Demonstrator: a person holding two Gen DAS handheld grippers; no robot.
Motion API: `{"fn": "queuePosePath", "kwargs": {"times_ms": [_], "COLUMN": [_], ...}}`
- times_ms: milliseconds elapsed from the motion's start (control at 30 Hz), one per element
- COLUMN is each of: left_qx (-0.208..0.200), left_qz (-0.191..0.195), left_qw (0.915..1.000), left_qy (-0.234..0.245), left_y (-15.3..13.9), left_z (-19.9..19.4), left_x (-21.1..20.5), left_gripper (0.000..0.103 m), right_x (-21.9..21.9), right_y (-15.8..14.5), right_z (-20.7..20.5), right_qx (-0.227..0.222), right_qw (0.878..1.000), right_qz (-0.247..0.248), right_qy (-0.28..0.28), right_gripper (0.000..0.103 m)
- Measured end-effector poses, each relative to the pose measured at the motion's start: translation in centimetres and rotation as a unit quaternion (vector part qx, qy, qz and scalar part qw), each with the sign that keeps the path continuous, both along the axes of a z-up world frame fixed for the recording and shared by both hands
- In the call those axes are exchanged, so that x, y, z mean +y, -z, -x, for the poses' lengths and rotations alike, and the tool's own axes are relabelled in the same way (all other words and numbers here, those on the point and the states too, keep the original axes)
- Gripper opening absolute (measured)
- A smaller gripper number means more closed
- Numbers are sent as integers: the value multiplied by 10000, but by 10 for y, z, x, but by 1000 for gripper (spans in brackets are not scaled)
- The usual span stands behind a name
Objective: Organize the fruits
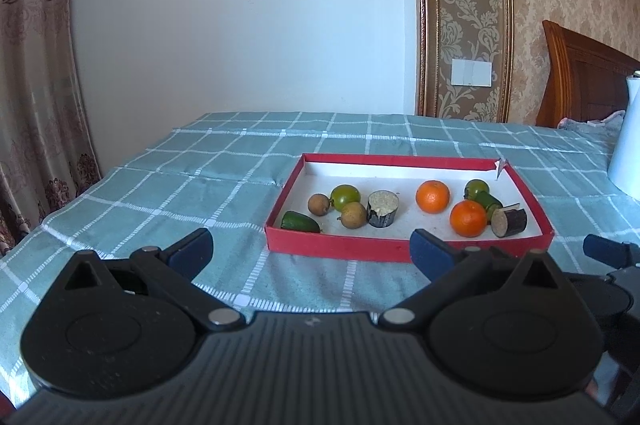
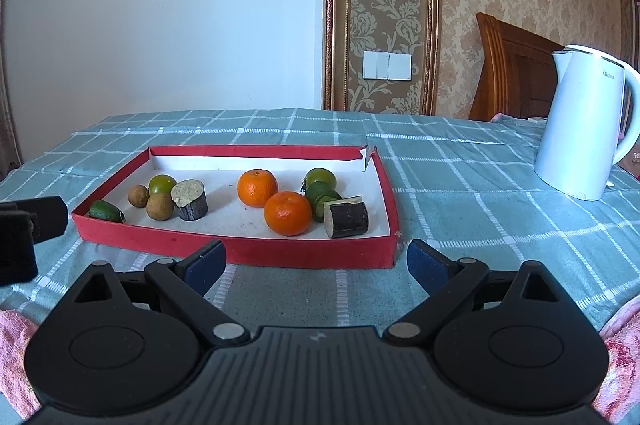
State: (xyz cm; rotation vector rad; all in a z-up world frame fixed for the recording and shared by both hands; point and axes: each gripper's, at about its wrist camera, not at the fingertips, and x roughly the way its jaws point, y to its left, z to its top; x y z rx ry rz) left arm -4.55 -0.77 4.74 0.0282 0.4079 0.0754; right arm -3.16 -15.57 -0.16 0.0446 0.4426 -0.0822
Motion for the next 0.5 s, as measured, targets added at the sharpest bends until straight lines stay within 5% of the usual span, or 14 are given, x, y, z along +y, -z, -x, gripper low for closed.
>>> {"fn": "queuePosePath", "kwargs": {"times_ms": [500], "left_qx": [1], "left_qz": [-98], "left_qw": [9999], "left_qy": [30], "left_y": [3], "left_z": [-2], "left_x": [-4], "left_gripper": [103], "right_x": [4], "right_y": [1], "right_z": [0], "right_qx": [20], "right_qw": [10000], "right_qz": [9], "right_qy": [-33], "right_gripper": [98]}}
